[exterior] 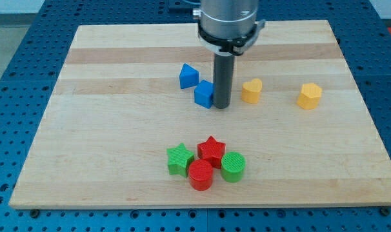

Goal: Put yellow blocks into the blue cube

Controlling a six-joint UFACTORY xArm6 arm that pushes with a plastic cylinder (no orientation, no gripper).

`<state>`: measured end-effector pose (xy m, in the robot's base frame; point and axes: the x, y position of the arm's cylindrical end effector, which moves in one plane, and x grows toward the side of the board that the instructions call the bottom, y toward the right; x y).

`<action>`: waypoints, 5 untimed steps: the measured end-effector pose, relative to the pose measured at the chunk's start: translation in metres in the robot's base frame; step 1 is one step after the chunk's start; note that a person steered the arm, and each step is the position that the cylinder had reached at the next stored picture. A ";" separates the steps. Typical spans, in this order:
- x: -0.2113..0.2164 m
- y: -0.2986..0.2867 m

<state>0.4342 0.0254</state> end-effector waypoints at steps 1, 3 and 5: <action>0.000 0.000; 0.065 0.069; 0.023 0.156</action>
<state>0.4569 0.1810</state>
